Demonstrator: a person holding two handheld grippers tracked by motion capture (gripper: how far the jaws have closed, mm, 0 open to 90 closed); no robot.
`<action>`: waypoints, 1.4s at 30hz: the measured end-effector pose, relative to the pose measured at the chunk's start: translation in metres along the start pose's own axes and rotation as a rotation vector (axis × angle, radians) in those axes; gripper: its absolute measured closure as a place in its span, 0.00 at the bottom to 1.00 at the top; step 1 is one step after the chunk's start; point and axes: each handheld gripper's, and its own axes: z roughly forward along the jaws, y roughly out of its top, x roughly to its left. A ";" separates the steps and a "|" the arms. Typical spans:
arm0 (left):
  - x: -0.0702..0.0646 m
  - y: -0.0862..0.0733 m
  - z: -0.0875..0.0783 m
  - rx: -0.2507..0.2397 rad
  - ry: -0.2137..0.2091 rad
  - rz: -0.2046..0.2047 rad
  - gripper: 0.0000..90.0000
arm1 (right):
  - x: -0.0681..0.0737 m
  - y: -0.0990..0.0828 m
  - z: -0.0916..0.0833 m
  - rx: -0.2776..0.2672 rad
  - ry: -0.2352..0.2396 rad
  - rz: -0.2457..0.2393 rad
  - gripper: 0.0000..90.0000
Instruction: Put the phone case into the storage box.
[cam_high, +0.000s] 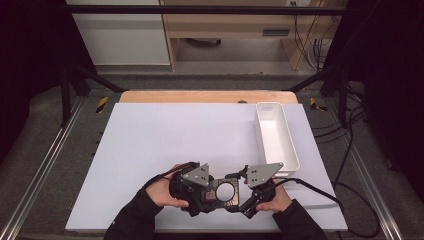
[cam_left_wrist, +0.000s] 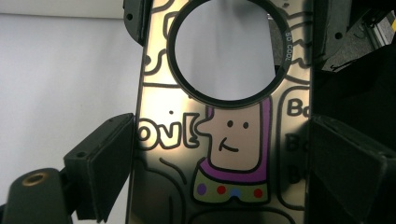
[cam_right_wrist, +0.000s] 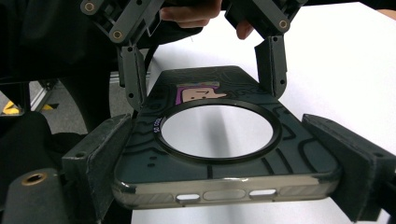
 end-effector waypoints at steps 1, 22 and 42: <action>0.000 0.000 0.000 0.002 0.004 -0.001 0.10 | 0.000 0.000 0.000 0.000 -0.002 0.000 0.14; -0.004 -0.005 -0.025 0.083 0.111 -0.026 0.02 | -0.006 0.009 -0.019 0.054 -0.007 0.009 0.14; -0.006 0.008 -0.017 0.195 0.104 -0.022 0.00 | -0.009 0.048 -0.028 0.242 0.007 -0.026 0.14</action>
